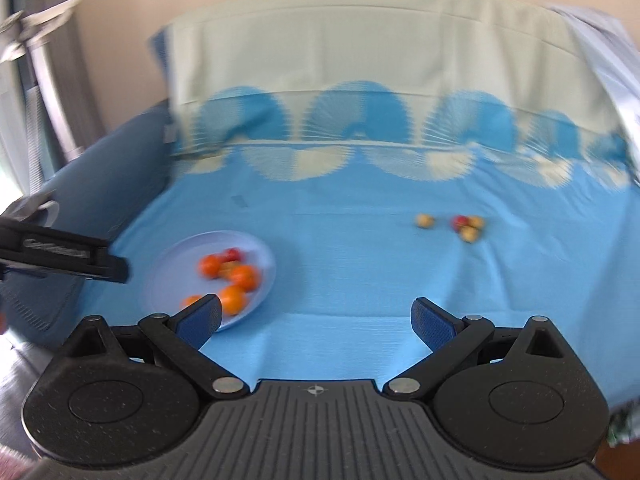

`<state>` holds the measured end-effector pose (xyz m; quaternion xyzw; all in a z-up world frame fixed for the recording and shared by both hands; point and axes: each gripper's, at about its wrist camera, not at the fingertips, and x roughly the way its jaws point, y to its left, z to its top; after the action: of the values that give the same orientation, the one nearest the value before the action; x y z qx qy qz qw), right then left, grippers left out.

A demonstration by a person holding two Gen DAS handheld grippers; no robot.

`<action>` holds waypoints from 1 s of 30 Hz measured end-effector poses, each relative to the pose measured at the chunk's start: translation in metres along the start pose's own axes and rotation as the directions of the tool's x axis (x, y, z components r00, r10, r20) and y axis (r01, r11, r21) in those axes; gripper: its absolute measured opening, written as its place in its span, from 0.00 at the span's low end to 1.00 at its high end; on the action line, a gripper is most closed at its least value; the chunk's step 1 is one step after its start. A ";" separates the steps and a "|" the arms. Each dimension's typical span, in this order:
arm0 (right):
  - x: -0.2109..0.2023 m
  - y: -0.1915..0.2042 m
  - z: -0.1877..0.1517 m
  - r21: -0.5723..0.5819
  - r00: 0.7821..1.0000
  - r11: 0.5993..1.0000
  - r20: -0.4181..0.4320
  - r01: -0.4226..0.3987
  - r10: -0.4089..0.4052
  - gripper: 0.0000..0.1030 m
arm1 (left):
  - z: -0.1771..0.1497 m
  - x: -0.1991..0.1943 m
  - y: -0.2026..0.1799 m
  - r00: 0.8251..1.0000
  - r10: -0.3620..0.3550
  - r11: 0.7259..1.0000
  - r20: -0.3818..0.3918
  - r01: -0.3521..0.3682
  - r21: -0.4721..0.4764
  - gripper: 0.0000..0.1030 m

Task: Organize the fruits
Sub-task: 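Grasp a tan longan with the left tool while the right tool grasps another longan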

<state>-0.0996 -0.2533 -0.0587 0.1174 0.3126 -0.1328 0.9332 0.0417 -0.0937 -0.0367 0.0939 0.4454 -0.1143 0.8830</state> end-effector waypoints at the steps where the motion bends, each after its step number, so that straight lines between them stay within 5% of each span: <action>1: 0.006 -0.011 0.001 0.013 1.000 0.999 0.004 0.029 -0.029 0.97 | 0.006 0.007 -0.010 1.000 -0.005 1.000 -0.006 0.005 0.014 1.00; 10: 0.086 -0.121 0.029 0.108 0.967 0.963 0.037 0.247 -0.252 0.97 | 0.057 0.091 -0.118 0.998 -0.043 0.985 -0.053 0.051 0.162 1.00; 14: 0.139 -0.162 0.039 0.108 0.960 0.956 0.032 0.274 -0.279 0.97 | 0.084 0.142 -0.167 0.994 -0.083 0.975 -0.077 0.097 0.200 1.00; 18: 0.195 -0.181 0.044 0.051 0.969 0.968 0.028 0.245 -0.246 0.90 | 0.109 0.199 -0.212 0.987 -0.120 0.962 -0.110 0.142 0.231 1.00; 21: 0.233 -0.185 0.045 0.013 0.978 0.978 0.005 0.209 -0.209 0.69 | 0.123 0.236 -0.239 0.983 -0.137 0.955 -0.123 0.164 0.246 1.00; 25: 0.272 -0.185 0.041 -0.019 0.987 0.987 -0.030 0.160 -0.160 0.54 | 0.130 0.271 -0.268 0.978 -0.167 0.933 -0.127 0.198 0.300 1.00; 29: 0.289 -0.183 0.033 -0.053 0.988 0.986 -0.004 0.156 -0.156 0.50 | 0.131 0.300 -0.287 0.970 -0.186 0.917 -0.155 0.227 0.327 0.99; 30: 0.290 -0.182 0.031 -0.065 0.988 0.985 0.009 0.157 -0.157 0.49 | 0.130 0.304 -0.289 0.969 -0.190 0.920 -0.155 0.231 0.317 0.92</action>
<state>0.0823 -0.4842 -0.2373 0.0616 0.3231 -0.1960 0.9238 0.2342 -0.4404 -0.2241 0.1997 0.4800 -0.2763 0.8083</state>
